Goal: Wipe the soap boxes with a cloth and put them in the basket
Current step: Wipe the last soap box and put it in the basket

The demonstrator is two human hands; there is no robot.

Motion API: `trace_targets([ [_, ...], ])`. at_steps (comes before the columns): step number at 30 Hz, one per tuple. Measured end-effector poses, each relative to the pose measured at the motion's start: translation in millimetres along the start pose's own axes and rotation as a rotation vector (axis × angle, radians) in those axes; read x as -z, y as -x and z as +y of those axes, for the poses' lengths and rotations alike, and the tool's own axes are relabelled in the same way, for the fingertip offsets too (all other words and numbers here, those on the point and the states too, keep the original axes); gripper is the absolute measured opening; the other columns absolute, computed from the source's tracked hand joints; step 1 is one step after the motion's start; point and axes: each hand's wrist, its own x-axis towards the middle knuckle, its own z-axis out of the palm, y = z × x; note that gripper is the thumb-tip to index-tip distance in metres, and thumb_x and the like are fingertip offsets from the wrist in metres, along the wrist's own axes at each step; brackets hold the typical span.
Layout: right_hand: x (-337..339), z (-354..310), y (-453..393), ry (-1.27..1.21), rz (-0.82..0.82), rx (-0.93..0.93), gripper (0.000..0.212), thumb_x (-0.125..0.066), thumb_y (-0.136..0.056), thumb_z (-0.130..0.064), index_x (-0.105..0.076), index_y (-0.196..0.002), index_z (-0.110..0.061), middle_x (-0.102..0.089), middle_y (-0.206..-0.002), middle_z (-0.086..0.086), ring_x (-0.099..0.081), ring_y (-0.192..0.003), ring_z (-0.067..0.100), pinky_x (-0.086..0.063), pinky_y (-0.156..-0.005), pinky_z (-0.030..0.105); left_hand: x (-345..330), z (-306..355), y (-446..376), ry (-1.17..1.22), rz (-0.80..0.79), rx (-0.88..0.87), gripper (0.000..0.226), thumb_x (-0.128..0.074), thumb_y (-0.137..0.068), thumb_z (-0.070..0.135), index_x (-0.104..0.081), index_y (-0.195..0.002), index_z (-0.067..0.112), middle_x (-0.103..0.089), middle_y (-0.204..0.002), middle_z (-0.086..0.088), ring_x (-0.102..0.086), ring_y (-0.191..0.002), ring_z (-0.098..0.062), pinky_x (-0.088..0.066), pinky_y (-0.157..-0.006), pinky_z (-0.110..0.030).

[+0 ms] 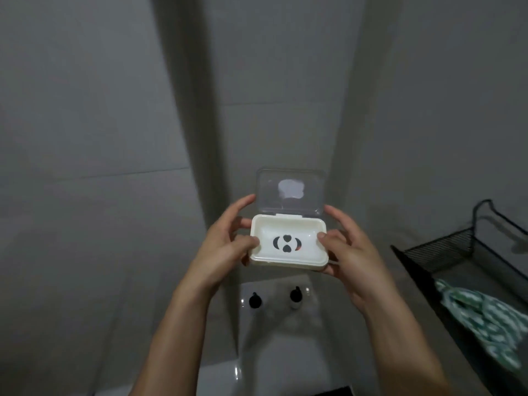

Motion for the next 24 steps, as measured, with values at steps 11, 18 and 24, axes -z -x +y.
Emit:
trace_targets([
  [11,-196.8,42.1,23.6,0.171,-0.467,0.043,0.055,-0.061,-0.092,-0.001,-0.056,-0.135,-0.035,-0.066,-0.082,-0.004,-0.066,-0.067,0.005,-0.055,-0.059,0.030,158.4,-2.3,141.2,-0.160,0.569,0.089,0.075,-0.050,-0.067,0.011,-0.051,-0.136,0.041,-0.061,-0.092,0.009,-0.054,-0.066,-0.007,-0.047,-0.054,-0.022],
  [18,-349.3,87.0,82.1,0.240,-0.731,0.059,0.057,-0.063,-0.089,0.001,-0.057,-0.136,-0.031,-0.060,-0.092,-0.006,-0.065,-0.063,0.001,-0.055,-0.055,0.026,270.0,-8.2,260.8,-0.294,0.840,0.195,0.076,-0.053,-0.068,0.016,-0.047,-0.139,0.043,-0.064,-0.102,0.003,-0.059,-0.069,-0.014,-0.049,-0.059,-0.028],
  [24,-463.0,117.9,147.6,0.263,-0.943,0.051,0.058,-0.064,-0.087,0.002,-0.058,-0.135,-0.030,-0.059,-0.093,-0.004,-0.064,-0.075,0.013,-0.059,-0.061,0.037,343.1,-17.4,359.9,-0.259,1.055,0.261,0.074,-0.054,-0.071,0.008,-0.049,-0.138,0.042,-0.064,-0.103,0.003,-0.061,-0.067,-0.010,-0.052,-0.054,-0.028],
])
